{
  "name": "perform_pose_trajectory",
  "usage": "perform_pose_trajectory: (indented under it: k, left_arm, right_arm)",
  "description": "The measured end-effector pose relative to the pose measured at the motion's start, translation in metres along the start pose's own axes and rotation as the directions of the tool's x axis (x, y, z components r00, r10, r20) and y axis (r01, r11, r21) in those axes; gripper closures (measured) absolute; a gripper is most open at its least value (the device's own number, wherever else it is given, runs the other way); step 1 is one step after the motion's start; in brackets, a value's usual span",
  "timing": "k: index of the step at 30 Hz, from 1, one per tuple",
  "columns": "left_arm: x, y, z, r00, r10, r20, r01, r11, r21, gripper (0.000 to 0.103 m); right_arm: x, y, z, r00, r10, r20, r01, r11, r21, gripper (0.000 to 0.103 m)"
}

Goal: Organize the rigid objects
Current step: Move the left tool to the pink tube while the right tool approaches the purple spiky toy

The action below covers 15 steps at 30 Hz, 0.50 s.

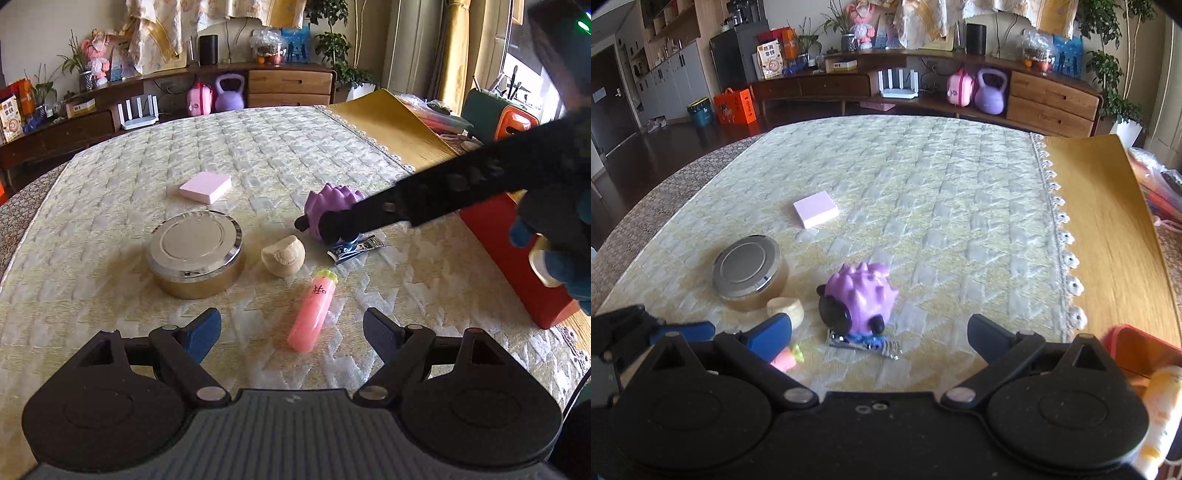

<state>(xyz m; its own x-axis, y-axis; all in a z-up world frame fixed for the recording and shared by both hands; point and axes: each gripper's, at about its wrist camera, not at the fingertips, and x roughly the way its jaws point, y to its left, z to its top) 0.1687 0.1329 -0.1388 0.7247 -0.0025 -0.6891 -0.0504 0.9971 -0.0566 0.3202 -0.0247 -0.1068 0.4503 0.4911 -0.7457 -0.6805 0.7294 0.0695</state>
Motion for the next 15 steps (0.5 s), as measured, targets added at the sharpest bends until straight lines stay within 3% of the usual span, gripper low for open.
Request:
perform_pose_trajectory:
  k: [8, 15]
  left_arm:
    - [0.008, -0.009, -0.002, 1.000, 0.018, 0.009, -0.018, 0.999, 0.038, 0.019]
    - [0.011, -0.013, -0.001, 1.000, 0.023, 0.018, -0.024, 0.998, 0.052, 0.042]
  right_arm:
    - [0.029, 0.007, 0.006, 0.999, 0.017, -0.042, -0.017, 1.000, 0.001, 0.008]
    - [0.039, 0.005, 0.007, 0.998, 0.038, -0.050, -0.037, 0.999, 0.021, 0.018]
